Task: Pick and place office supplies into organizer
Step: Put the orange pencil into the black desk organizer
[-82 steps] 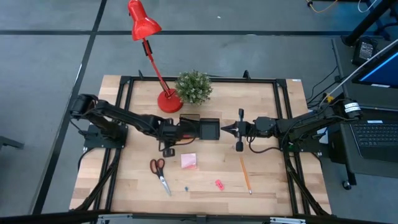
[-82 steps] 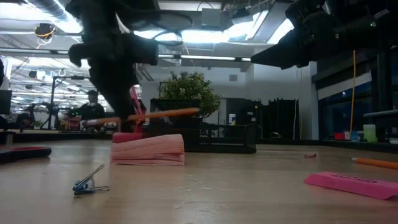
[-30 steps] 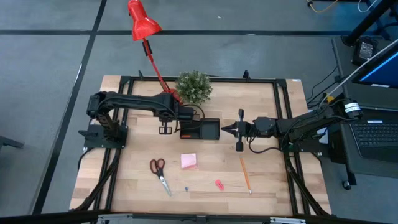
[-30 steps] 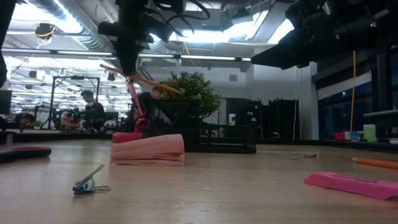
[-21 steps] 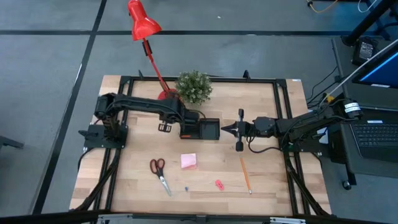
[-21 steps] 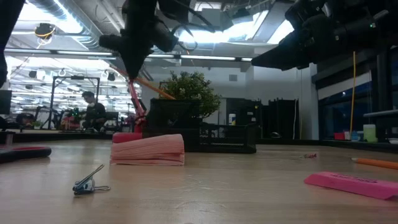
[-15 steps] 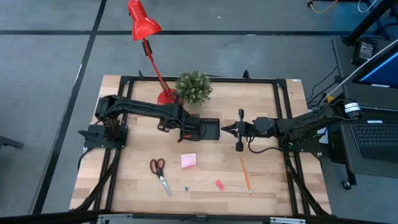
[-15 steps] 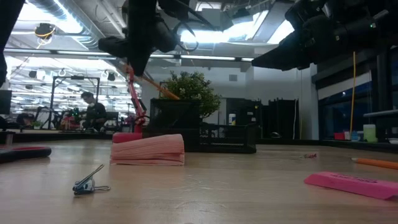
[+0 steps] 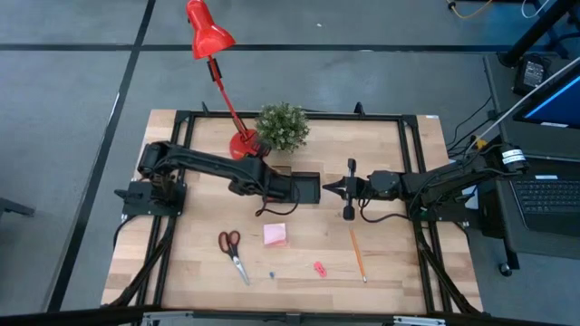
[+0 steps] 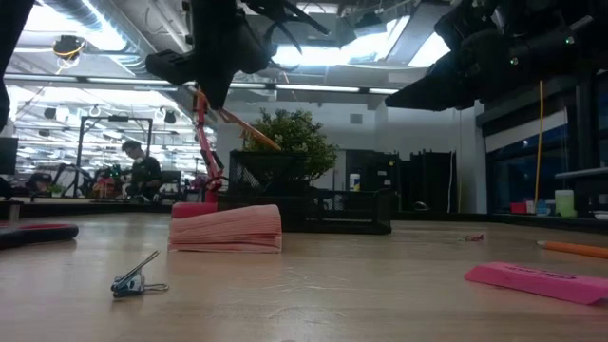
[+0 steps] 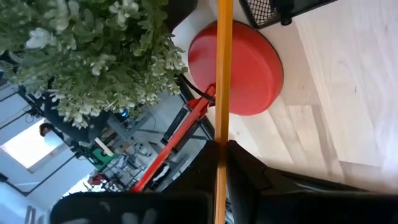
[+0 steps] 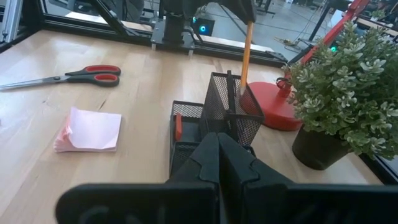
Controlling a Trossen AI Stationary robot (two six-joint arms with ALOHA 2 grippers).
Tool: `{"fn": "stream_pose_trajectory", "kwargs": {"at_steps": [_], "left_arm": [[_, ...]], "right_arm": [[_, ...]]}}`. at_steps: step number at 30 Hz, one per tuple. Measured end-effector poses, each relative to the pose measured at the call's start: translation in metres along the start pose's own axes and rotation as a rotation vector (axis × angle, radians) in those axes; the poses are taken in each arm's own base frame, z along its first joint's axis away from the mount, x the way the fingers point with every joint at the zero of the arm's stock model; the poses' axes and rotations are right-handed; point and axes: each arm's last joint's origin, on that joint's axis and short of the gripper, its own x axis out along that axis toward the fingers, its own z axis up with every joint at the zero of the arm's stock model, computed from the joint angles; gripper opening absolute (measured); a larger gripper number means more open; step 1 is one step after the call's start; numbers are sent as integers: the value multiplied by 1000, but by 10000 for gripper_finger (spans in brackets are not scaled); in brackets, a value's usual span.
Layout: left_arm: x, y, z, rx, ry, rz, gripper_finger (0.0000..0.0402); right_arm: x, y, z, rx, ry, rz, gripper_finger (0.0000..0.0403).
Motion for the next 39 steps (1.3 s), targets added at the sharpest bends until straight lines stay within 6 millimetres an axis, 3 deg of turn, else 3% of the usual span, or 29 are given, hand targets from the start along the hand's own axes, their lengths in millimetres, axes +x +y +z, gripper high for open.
{"fn": "stream_pose_trajectory", "kwargs": {"at_steps": [15, 32, 39], "left_arm": [[20, -13, 28, 106, 86, 38, 12], [21, -15, 31, 110, 92, 50, 13], [21, -15, 31, 112, 90, 52, 36]], "right_arm": [[0, 0, 0, 4, -2, 0, 0], [0, 0, 0, 1, 3, 0, 0], [0, 0, 0, 2, 3, 0, 0]]}}
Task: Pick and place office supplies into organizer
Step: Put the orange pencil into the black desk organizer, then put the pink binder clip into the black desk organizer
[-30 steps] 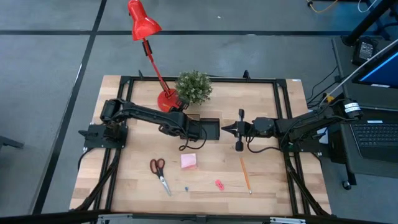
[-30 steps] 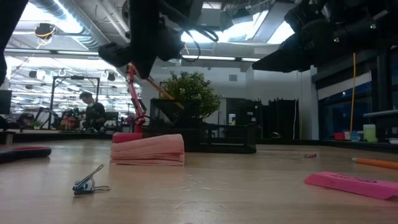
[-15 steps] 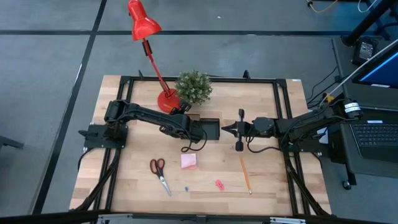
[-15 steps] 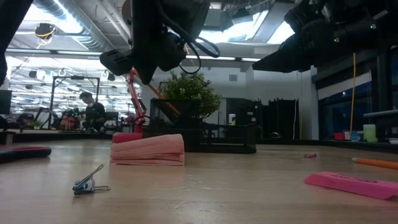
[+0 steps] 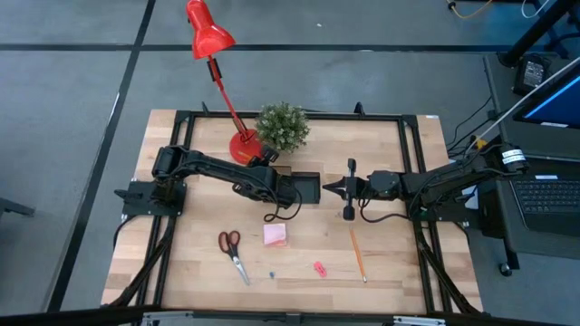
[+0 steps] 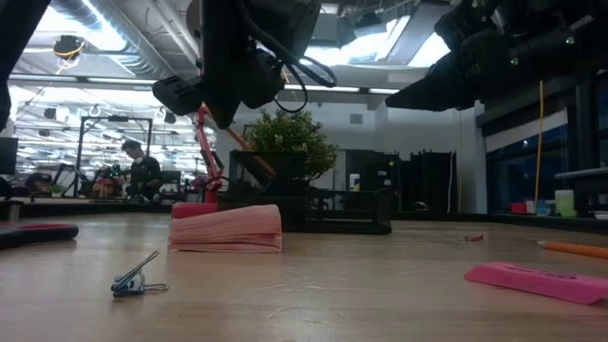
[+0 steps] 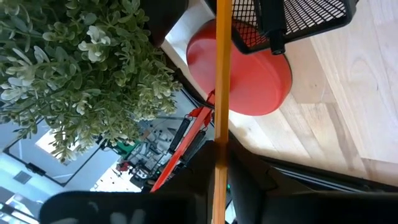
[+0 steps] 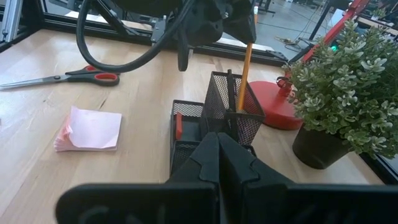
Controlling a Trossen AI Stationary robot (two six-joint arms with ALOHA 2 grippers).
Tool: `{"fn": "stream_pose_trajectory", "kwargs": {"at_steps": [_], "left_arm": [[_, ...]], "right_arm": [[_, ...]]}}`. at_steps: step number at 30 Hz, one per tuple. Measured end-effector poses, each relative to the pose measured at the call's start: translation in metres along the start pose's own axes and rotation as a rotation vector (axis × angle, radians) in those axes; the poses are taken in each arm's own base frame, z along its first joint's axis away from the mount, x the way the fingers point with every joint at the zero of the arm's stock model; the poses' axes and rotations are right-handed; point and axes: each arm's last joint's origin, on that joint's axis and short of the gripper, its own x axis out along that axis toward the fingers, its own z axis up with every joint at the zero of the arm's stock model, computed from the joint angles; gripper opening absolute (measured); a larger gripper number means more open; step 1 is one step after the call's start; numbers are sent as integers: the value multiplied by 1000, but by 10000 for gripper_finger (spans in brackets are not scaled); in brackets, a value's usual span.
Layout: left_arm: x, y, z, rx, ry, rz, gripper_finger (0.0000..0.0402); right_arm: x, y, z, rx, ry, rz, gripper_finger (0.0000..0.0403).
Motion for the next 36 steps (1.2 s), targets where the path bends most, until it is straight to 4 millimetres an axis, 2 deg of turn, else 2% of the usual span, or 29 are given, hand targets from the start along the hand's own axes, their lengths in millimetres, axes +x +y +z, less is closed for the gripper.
{"fn": "stream_pose_trajectory", "kwargs": {"at_steps": [7, 16, 23, 29, 36], "left_arm": [[-5, -3, 1, 13, -7, 34, 59], [-16, -9, 6, 41, -37, 113, 64], [-21, -9, 2, -62, -54, 124, 65], [-31, -1, -19, -249, -106, 105, 57], [-50, 10, -64, -544, -242, 1, 22]], "right_arm": [[0, 0, 0, -1, 1, 0, 0], [0, 0, 0, -1, 3, 0, 0], [0, 0, -1, -2, 9, 2, 0], [0, 0, -1, -1, 9, 2, 0], [0, 0, -1, 0, 9, 3, 0]]}}
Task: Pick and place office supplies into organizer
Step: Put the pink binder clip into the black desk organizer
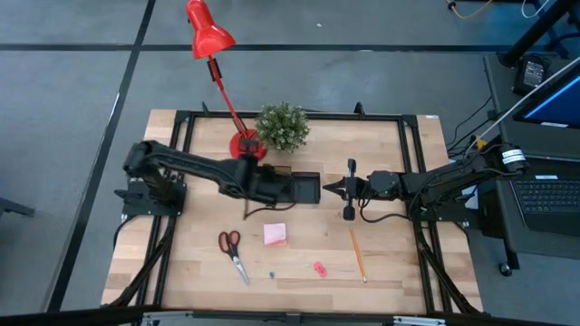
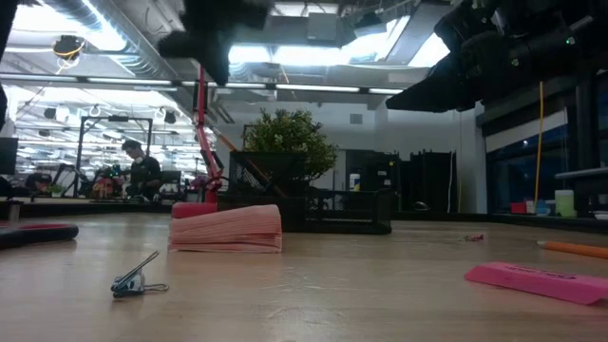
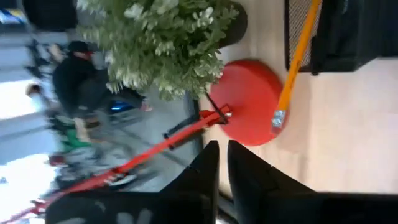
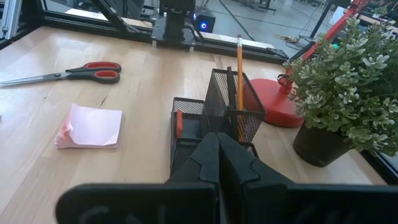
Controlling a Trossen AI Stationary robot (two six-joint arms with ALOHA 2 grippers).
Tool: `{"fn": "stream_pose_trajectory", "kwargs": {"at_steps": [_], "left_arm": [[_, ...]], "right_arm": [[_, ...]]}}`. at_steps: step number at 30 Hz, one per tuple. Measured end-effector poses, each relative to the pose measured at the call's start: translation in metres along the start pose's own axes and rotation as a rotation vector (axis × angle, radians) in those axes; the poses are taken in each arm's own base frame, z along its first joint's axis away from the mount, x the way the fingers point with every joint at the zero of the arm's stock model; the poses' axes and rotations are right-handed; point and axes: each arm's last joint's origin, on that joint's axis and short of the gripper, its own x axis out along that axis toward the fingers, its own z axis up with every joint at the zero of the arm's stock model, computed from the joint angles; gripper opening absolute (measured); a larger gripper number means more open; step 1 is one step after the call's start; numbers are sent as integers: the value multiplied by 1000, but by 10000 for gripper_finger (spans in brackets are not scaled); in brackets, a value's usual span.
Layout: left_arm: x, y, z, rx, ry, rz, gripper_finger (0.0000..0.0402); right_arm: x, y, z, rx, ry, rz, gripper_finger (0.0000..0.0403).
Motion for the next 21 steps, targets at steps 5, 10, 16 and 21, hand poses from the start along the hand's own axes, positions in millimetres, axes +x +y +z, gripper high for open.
{"fn": "stream_pose_trajectory", "kwargs": {"at_steps": [5, 10, 16, 21], "left_arm": [[-17, 10, -28, -141, -131, -47, 3], [-18, 3, -59, -273, -312, -118, 2], [1, -24, -83, -358, -495, -218, 2], [25, -47, -97, -402, -624, -295, 2]], "right_arm": [[0, 0, 0, 21, 4, 2, 0], [0, 1, -1, 18, 10, 14, 0], [0, 1, -3, 12, 33, 18, 0], [0, 1, -5, 14, 45, 12, 7]]}}
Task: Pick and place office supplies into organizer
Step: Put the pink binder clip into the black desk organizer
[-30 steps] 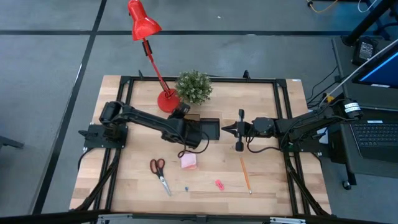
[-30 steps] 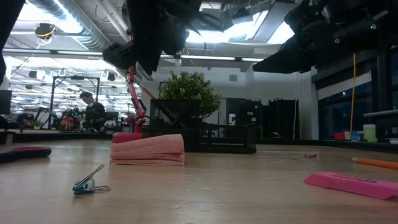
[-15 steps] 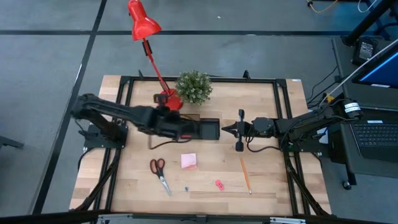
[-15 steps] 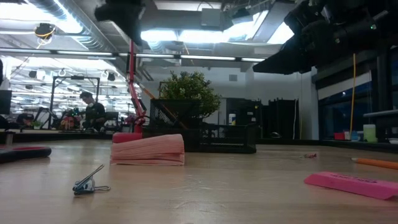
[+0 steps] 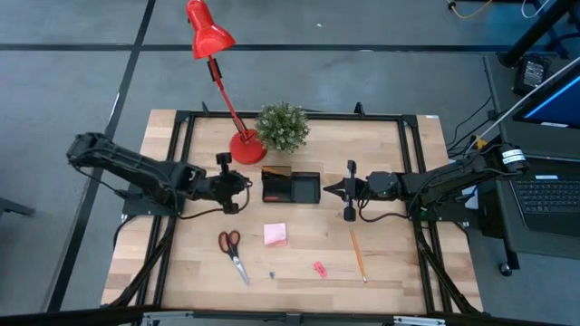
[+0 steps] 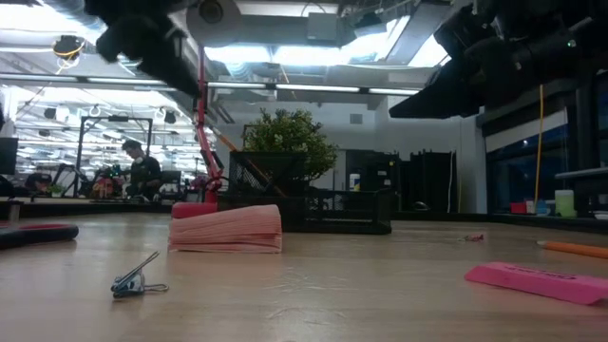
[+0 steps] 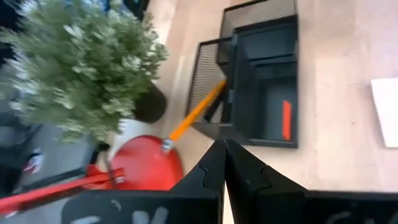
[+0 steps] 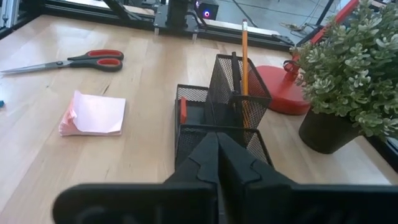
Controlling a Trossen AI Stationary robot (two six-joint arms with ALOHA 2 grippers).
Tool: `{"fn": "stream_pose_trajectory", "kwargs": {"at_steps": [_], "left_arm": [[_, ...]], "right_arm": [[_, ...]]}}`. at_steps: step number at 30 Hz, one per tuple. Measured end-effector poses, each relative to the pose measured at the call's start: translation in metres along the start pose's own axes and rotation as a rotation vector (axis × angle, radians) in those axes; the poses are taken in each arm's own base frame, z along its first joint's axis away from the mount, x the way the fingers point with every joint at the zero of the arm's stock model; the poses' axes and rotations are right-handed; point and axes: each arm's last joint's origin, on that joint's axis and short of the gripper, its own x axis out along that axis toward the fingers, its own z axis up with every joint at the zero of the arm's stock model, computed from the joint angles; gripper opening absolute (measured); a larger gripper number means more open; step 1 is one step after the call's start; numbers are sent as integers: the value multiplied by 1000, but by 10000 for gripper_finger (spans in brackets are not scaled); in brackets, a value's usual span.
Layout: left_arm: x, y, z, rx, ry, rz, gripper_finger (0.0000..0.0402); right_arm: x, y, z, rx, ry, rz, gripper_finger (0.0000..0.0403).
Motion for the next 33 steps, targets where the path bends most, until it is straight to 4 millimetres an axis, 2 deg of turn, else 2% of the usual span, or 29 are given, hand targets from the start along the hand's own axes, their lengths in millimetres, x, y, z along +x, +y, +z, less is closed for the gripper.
{"fn": "stream_pose_trajectory", "kwargs": {"at_steps": [4, 9, 16, 23, 28, 33], "left_arm": [[5, -4, -25, -63, -49, -37, 2], [8, -7, -46, -133, -153, -52, 2], [17, -13, -65, -185, -316, -98, 2], [25, -17, -81, -250, -391, -109, 2], [29, -19, -90, -302, -417, -114, 2], [31, -18, -95, -341, -459, -102, 2]], "right_arm": [[0, 0, 0, -3, 3, -2, 25], [0, 0, -6, 35, 59, 0, 57], [-4, -6, -17, 132, 194, -29, 102], [-18, -10, -9, 169, 184, 22, 139], [-28, -12, -4, 205, 349, 12, 170], [-25, -11, -6, 240, 435, 32, 199]]}}
